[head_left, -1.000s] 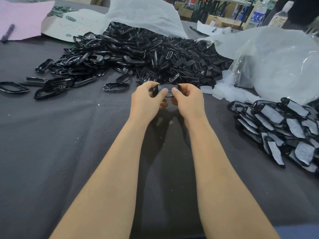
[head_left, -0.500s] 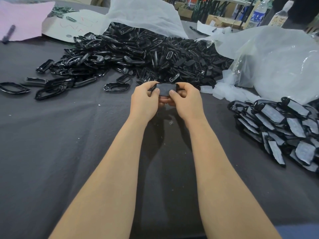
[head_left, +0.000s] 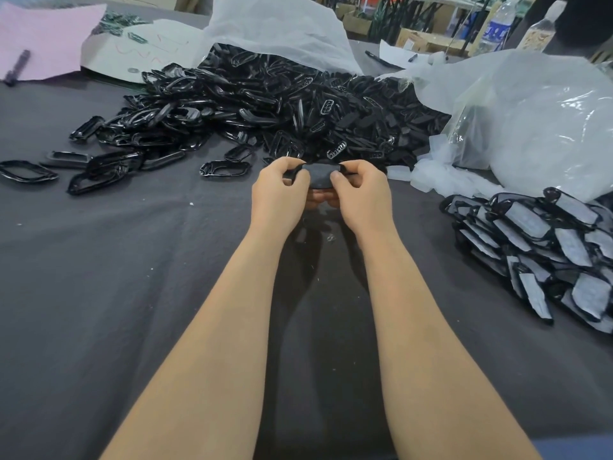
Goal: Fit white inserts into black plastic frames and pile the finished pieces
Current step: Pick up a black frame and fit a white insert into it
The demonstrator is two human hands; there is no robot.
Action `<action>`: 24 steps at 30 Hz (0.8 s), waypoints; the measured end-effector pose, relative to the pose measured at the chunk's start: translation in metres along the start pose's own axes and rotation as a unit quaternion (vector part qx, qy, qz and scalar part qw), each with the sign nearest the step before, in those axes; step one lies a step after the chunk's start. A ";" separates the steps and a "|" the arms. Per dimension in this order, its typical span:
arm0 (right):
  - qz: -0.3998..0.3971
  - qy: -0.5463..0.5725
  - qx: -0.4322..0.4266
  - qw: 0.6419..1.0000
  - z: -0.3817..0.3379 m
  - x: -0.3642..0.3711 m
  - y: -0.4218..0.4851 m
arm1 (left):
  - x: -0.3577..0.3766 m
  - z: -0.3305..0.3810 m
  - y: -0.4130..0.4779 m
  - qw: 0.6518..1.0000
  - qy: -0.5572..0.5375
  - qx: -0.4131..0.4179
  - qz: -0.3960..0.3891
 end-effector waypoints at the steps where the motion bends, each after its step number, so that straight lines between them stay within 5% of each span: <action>1: 0.000 0.002 0.001 1.000 0.000 0.000 0.000 | 0.000 0.000 0.000 1.000 0.008 0.004 -0.001; 11: -0.047 0.002 0.006 0.999 -0.004 0.001 -0.005 | -0.003 0.001 -0.002 1.000 0.010 0.009 0.014; 19: 0.035 0.040 0.024 0.998 -0.015 -0.017 -0.010 | 0.017 0.010 -0.010 0.997 0.048 0.065 -0.003; 24: 0.156 -0.004 -0.019 0.988 -0.018 -0.075 -0.021 | 0.068 0.033 -0.022 0.992 -0.029 0.066 -0.104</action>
Point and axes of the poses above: each hand's wrist, its own y-axis towards the middle knuckle, its own x-axis out of the palm, z = x × y, the point moved 2 cm from there along y, towards the middle knuckle, and after that the axes turned 5 degrees about -x, right-handed, at the moved point
